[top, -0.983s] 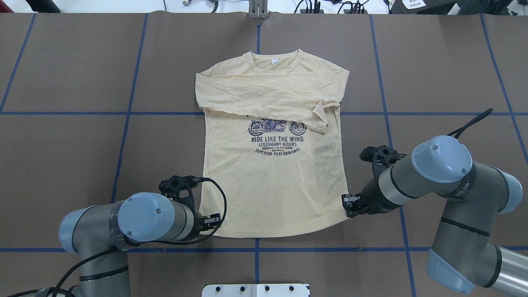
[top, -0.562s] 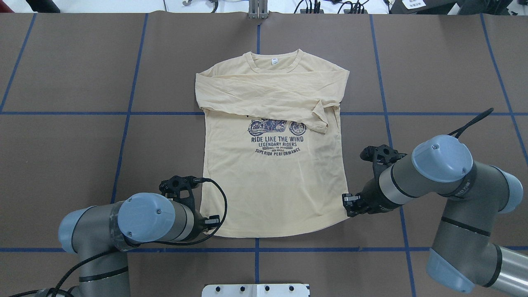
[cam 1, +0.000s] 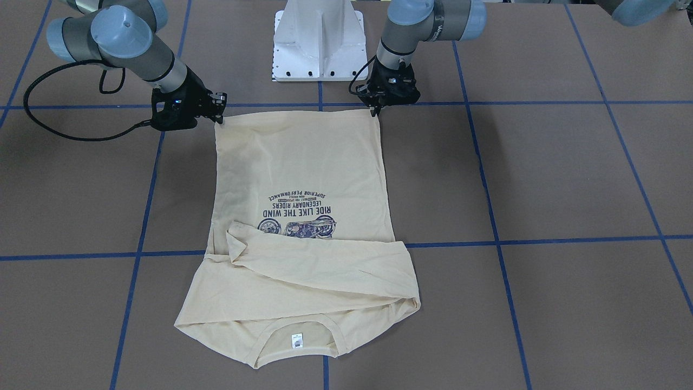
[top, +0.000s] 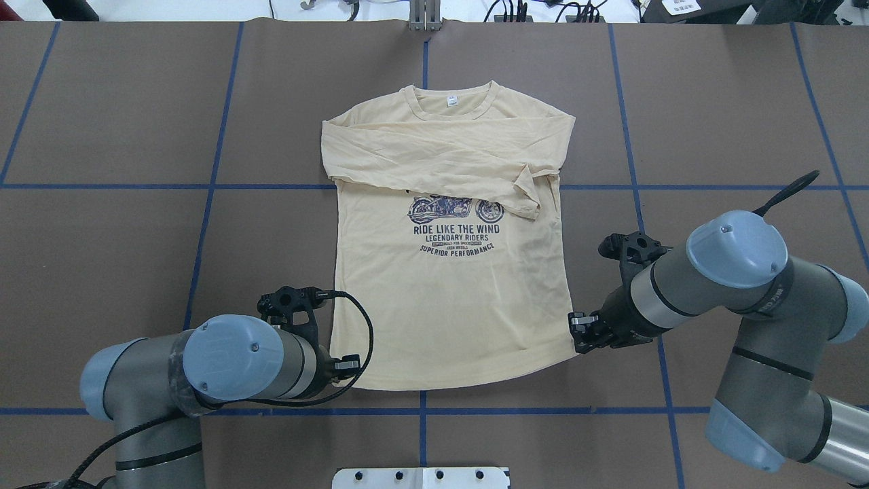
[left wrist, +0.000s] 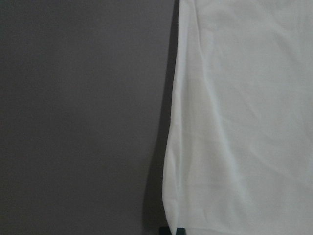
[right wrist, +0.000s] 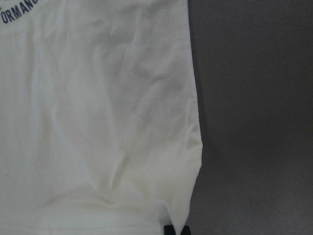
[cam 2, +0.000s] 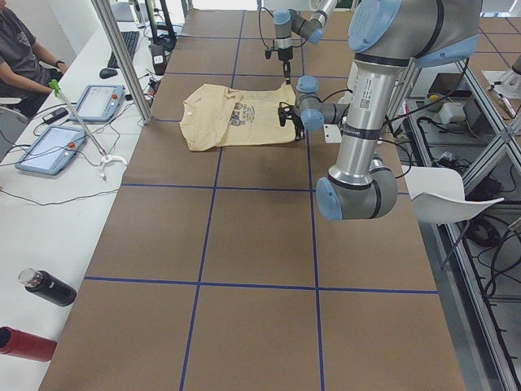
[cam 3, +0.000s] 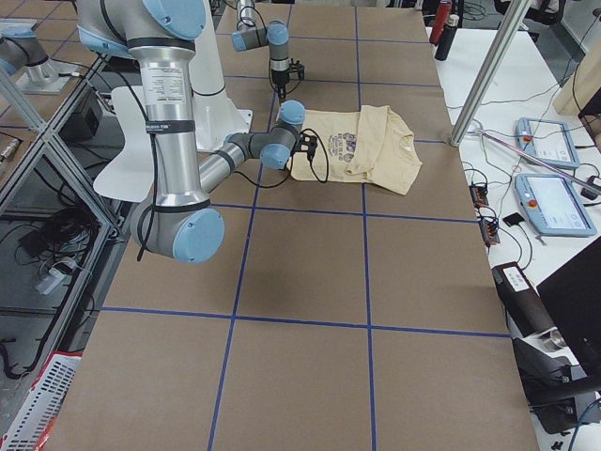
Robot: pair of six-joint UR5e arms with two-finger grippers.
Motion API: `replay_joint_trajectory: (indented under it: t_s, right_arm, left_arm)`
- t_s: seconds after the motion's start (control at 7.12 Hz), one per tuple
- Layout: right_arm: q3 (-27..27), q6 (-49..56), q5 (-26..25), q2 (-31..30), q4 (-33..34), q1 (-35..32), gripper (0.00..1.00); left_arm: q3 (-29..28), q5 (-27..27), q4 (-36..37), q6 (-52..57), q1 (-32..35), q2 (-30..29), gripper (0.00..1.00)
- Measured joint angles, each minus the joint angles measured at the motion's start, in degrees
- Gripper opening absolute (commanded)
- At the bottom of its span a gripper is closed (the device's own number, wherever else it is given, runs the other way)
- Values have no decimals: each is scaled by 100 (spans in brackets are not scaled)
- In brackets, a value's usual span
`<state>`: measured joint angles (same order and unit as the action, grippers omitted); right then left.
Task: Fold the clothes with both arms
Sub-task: 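Close the left gripper on its hem corner while the right gripper holds, then lift both hem corners and carry them over the shirt toward the collar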
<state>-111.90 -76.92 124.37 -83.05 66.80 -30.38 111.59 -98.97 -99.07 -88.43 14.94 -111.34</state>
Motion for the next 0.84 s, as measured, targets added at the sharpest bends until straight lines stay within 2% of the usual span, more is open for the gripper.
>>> replay_joint_trajectory:
  t_s: [0.28, 0.56, 0.84]
  right_arm:
    - [-215, -6, 292, -242, -2, -152, 0]
    - [-537, -72, 735, -610, -18, -140, 0]
    - [-844, -536, 1207, -896, -41, 125, 0]
  left_arm:
    - [347, 10, 405, 191, -34, 13, 0]
    - [629, 12, 499, 327, -302, 71, 0]
    - [874, -1, 512, 482, -685, 168, 0]
